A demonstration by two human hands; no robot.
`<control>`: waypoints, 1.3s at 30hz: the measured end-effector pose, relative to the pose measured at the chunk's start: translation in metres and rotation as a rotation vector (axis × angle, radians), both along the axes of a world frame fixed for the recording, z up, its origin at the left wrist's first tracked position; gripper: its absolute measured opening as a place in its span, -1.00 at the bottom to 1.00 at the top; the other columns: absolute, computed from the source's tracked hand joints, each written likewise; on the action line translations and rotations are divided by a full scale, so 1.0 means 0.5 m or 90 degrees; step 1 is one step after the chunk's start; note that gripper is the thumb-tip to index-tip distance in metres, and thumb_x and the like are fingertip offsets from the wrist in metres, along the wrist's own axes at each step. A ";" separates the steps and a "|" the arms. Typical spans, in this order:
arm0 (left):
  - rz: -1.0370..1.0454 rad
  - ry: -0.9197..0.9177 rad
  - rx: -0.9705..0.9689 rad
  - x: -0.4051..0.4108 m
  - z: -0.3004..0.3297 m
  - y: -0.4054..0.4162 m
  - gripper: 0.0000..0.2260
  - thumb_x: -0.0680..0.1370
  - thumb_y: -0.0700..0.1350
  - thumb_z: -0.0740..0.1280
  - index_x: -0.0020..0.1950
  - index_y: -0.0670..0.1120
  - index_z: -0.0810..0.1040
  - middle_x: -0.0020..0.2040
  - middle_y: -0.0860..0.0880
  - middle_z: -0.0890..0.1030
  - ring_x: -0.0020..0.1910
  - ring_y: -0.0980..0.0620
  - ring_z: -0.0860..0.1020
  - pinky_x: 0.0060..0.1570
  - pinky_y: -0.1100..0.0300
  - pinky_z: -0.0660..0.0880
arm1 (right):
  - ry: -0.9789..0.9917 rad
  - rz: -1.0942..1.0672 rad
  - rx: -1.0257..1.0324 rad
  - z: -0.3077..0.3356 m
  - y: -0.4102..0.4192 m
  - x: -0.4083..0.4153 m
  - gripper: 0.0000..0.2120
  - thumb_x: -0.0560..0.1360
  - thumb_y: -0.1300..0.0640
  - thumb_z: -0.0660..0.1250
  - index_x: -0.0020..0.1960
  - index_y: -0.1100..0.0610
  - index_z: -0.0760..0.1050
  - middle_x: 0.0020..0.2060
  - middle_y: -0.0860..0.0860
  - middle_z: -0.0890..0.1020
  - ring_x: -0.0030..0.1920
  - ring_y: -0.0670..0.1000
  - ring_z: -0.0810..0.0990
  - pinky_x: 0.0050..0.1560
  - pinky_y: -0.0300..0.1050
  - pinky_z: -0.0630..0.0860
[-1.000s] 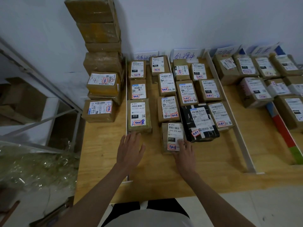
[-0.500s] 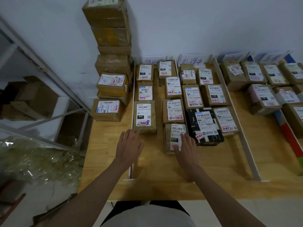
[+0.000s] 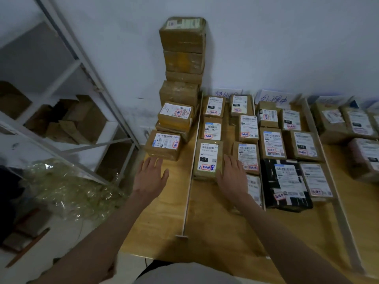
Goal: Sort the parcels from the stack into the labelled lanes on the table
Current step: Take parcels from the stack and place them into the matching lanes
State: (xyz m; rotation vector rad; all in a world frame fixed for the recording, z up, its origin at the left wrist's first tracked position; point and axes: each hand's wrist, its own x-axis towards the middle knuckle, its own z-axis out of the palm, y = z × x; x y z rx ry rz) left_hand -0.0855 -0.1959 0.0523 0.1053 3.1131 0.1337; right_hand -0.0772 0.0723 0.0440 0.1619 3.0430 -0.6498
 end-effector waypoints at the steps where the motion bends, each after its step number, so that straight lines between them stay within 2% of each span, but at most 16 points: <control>1: 0.001 0.003 0.002 -0.011 0.003 -0.014 -0.57 0.63 0.11 0.18 0.43 -0.06 0.42 0.41 -0.08 0.45 0.42 -0.09 0.36 0.44 -0.04 0.23 | 0.005 0.003 -0.002 0.003 -0.013 -0.015 -0.49 0.61 -0.02 0.20 0.49 0.16 0.25 0.42 0.08 0.38 0.42 0.12 0.32 0.42 0.04 0.28; 3: 0.000 -0.005 -0.001 -0.038 0.010 -0.040 -0.57 0.62 0.12 0.17 0.42 -0.07 0.42 0.39 -0.08 0.46 0.39 -0.09 0.38 0.42 -0.02 0.25 | 0.006 0.002 -0.010 0.010 -0.040 -0.044 -0.50 0.61 -0.02 0.20 0.48 0.17 0.26 0.39 0.09 0.41 0.39 0.12 0.35 0.40 0.04 0.33; 11: -0.027 -0.002 -0.003 -0.197 0.042 -0.111 -0.57 0.64 0.10 0.13 0.44 -0.07 0.36 0.39 -0.11 0.45 0.39 -0.11 0.39 0.45 -0.05 0.22 | -0.021 -0.020 -0.024 0.039 -0.135 -0.181 -0.44 0.63 -0.02 0.19 0.55 0.16 0.15 0.49 0.10 0.30 0.48 0.11 0.26 0.49 0.08 0.26; 14: -0.032 -0.013 0.003 -0.271 0.047 -0.123 -0.57 0.66 0.11 0.09 0.46 -0.07 0.35 0.43 -0.13 0.42 0.43 -0.12 0.36 0.47 -0.07 0.21 | -0.035 -0.049 -0.058 0.045 -0.170 -0.242 -0.48 0.62 0.02 0.20 0.53 0.14 0.18 0.48 0.08 0.30 0.49 0.10 0.26 0.46 0.09 0.27; 17: -0.031 -0.018 0.025 -0.344 0.049 -0.124 -0.55 0.66 0.10 0.08 0.48 -0.10 0.34 0.44 -0.13 0.41 0.44 -0.11 0.35 0.47 -0.05 0.20 | -0.047 -0.078 -0.086 0.042 -0.199 -0.304 -0.53 0.62 0.01 0.21 0.47 0.12 0.26 0.45 0.07 0.34 0.45 0.10 0.31 0.39 0.12 0.36; 24: -0.026 -0.051 0.078 -0.489 0.053 -0.108 -0.54 0.67 0.12 0.06 0.45 -0.14 0.35 0.37 -0.14 0.45 0.36 -0.13 0.41 0.42 -0.06 0.26 | -0.089 -0.128 -0.142 0.024 -0.229 -0.433 -0.56 0.64 -0.03 0.18 0.46 0.13 0.31 0.49 0.12 0.32 0.50 0.16 0.28 0.44 0.20 0.32; 26: -0.021 -0.054 0.083 -0.518 0.046 -0.100 -0.54 0.66 0.13 0.07 0.41 -0.15 0.38 0.32 -0.15 0.49 0.31 -0.14 0.45 0.37 -0.07 0.32 | -0.111 -0.128 -0.156 0.018 -0.232 -0.461 -0.57 0.65 -0.01 0.17 0.44 0.17 0.33 0.47 0.15 0.34 0.47 0.17 0.31 0.42 0.15 0.32; 28: -0.005 -0.082 0.097 -0.542 0.036 -0.093 -0.54 0.65 0.13 0.09 0.38 -0.17 0.41 0.29 -0.17 0.51 0.27 -0.15 0.47 0.31 -0.07 0.34 | -0.133 -0.136 -0.185 0.006 -0.236 -0.489 -0.62 0.65 -0.01 0.18 0.36 0.20 0.40 0.37 0.17 0.43 0.34 0.15 0.45 0.32 0.08 0.41; 31: 0.035 -0.177 0.163 -0.557 0.012 -0.080 -0.50 0.65 0.18 0.09 0.37 -0.17 0.43 0.26 -0.18 0.51 0.25 -0.19 0.48 0.26 -0.10 0.39 | -0.172 -0.171 -0.275 -0.011 -0.245 -0.517 -0.67 0.64 -0.01 0.20 0.26 0.21 0.46 0.19 0.12 0.58 0.09 0.04 0.57 0.04 -0.04 0.56; 33: 0.053 -0.219 0.224 -0.560 -0.005 -0.074 -0.49 0.64 0.21 0.11 0.37 -0.15 0.42 0.24 -0.17 0.53 0.22 -0.19 0.50 0.23 -0.12 0.45 | -0.191 -0.189 -0.323 -0.016 -0.252 -0.523 -0.71 0.65 0.05 0.21 0.26 0.22 0.47 0.15 0.10 0.61 0.01 -0.02 0.56 -0.13 -0.19 0.50; 35: 0.069 -0.221 0.283 -0.558 -0.013 -0.071 -0.52 0.64 0.19 0.15 0.36 -0.16 0.43 0.21 -0.16 0.54 0.18 -0.17 0.52 0.16 -0.07 0.49 | -0.181 -0.206 -0.346 -0.019 -0.255 -0.520 -0.72 0.65 0.08 0.22 0.27 0.21 0.47 0.17 0.10 0.62 0.04 0.00 0.59 -0.14 -0.23 0.48; 37: 0.082 -0.215 0.332 -0.551 -0.011 -0.071 -0.55 0.64 0.16 0.17 0.28 -0.19 0.46 0.14 -0.14 0.57 0.11 -0.13 0.55 -0.01 0.07 0.47 | -0.163 -0.222 -0.373 -0.015 -0.256 -0.512 -0.70 0.64 0.10 0.23 0.33 0.19 0.45 0.20 0.09 0.60 0.16 0.04 0.59 -0.07 -0.23 0.48; 39: 0.099 -0.212 0.370 -0.535 -0.008 -0.074 -0.58 0.64 0.17 0.19 0.21 -0.18 0.46 0.09 -0.10 0.58 0.03 -0.07 0.55 -0.13 0.13 0.42 | -0.138 -0.233 -0.401 -0.009 -0.256 -0.502 -0.64 0.64 0.07 0.25 0.39 0.16 0.40 0.21 0.04 0.57 0.22 0.02 0.54 0.02 -0.19 0.48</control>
